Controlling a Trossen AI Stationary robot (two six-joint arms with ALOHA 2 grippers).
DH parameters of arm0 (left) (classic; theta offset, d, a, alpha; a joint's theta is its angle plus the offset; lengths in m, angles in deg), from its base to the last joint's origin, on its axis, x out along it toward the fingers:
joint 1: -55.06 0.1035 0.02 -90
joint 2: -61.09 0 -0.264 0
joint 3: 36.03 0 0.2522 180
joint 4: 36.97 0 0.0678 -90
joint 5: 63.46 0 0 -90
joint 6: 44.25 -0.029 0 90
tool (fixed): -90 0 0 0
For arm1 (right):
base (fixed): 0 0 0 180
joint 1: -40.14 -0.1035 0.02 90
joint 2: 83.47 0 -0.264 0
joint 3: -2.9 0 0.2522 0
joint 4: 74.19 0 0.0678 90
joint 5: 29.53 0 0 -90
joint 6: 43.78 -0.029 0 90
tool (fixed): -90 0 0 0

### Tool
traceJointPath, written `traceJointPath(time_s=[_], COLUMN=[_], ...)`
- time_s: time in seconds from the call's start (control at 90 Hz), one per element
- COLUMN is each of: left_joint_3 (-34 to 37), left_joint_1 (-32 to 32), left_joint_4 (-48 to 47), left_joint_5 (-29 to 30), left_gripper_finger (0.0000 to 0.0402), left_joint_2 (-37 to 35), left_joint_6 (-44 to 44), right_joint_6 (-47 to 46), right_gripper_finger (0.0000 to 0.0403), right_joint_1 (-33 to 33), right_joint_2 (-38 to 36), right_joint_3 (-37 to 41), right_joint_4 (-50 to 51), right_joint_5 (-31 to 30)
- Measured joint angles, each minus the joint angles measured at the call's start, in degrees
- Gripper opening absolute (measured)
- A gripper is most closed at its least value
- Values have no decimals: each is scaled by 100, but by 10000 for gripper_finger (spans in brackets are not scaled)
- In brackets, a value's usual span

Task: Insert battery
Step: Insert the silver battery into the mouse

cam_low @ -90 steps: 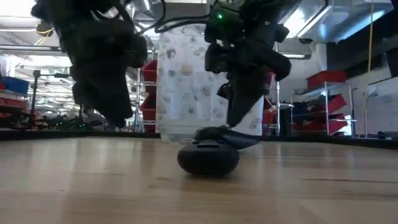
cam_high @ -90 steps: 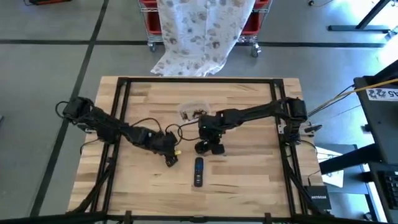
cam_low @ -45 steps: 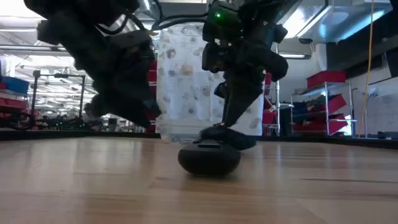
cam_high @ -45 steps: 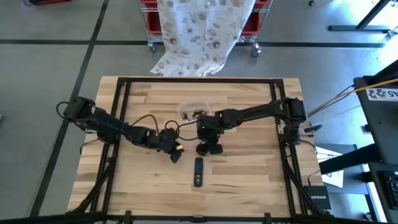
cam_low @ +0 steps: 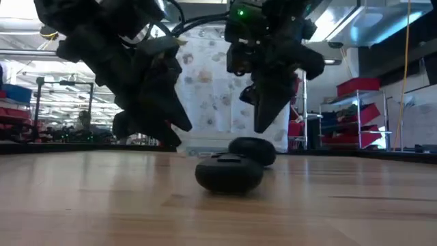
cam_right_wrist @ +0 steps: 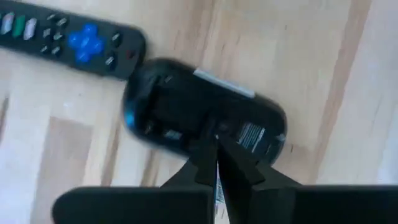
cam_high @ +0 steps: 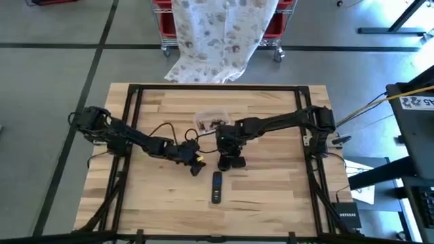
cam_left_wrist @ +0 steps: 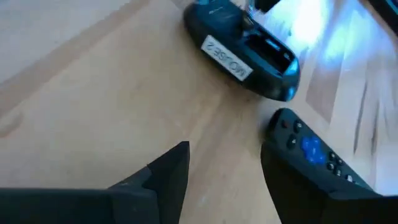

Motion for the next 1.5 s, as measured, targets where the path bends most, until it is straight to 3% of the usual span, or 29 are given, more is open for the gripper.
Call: traceJointPath(time_s=[0.189,0.389,0.567,0.722,0.844,1.156,1.333,1.5], left_joint_3=[0,-2,0,0,0,0,0,0], left_joint_1=[7,-42,-37,-37,-35,-35,-22,-20], left_joint_4=[-64,-107,-104,-103,-96,-90,-100,-98], left_joint_5=[-21,-131,-56,23,26,-8,-20,132], left_gripper_finger=[180,180,180,180,180,180,180,180], left_joint_2=[0,0,0,0,0,0,0,-2], left_joint_6=[-55,-48,-24,258,614,1848,2459,2755], right_joint_6=[96,18,-625,-1291,-1582,-1013,-810,-689], right_gripper_finger=[8,54,84,96,116,203,195,173], right_joint_1=[53,459,1017,1366,1761,3053,3757,4001], right_joint_2=[-86,-948,-2530,-3930,-4435,-3720,-2616,-1632], right_joint_3=[-139,246,1776,3561,4649,5900,6063,6002], right_joint_4=[416,1029,412,-1259,-2669,-5406,-6464,-7112], right_joint_5=[129,437,-5,-810,-1029,-692,196,936])
